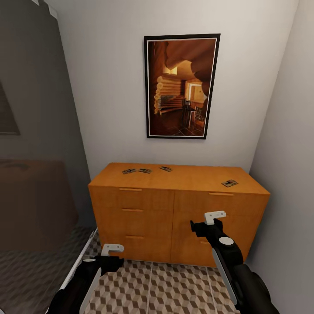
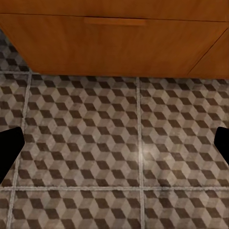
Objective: Take the four mousetraps from the cabinet in the bathroom and place them on the bathroom floor. Make sure all four end up on the same floor surface, and ensure that at least two of them are either under or directly next to the same bathroom sink.
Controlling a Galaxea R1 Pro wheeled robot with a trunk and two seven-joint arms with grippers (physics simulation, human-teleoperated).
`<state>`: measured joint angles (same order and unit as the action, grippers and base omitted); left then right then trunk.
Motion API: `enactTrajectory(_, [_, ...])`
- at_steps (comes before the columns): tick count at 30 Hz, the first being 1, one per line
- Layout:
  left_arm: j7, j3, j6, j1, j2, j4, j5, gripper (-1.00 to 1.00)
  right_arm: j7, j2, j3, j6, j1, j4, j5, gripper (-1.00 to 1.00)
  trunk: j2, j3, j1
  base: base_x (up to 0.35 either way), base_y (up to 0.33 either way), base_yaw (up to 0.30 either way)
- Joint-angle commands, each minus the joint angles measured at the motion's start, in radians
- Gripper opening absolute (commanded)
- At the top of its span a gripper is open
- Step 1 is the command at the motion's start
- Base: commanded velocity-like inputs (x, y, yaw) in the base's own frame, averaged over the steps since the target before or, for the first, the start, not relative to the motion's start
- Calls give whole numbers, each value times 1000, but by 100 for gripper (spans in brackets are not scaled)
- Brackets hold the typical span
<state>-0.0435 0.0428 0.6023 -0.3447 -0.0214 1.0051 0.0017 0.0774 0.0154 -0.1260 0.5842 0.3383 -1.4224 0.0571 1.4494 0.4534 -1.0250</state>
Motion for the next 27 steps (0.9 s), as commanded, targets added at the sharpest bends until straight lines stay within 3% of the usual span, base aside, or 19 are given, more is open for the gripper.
enactTrajectory(1, [-3, -1, 5, 0, 0, 1, 0, 100, 2, 0, -1, 6, 1, -1, 6, 100, 1, 1, 0, 0, 0, 0])
enactTrajectory(14, [-3, 35, 5, 0, 0, -1, 0, 100, 2, 0, -2, 6, 1, -1, 6, 100, 1, 1, 0, 0, 0, 0])
enactTrajectory(27, [-3, 38, 5, -1, 0, -4, 0, 100, 2, 0, -2, 6, 1, -1, 6, 100, 1, 1, 0, 0, 0, 0])
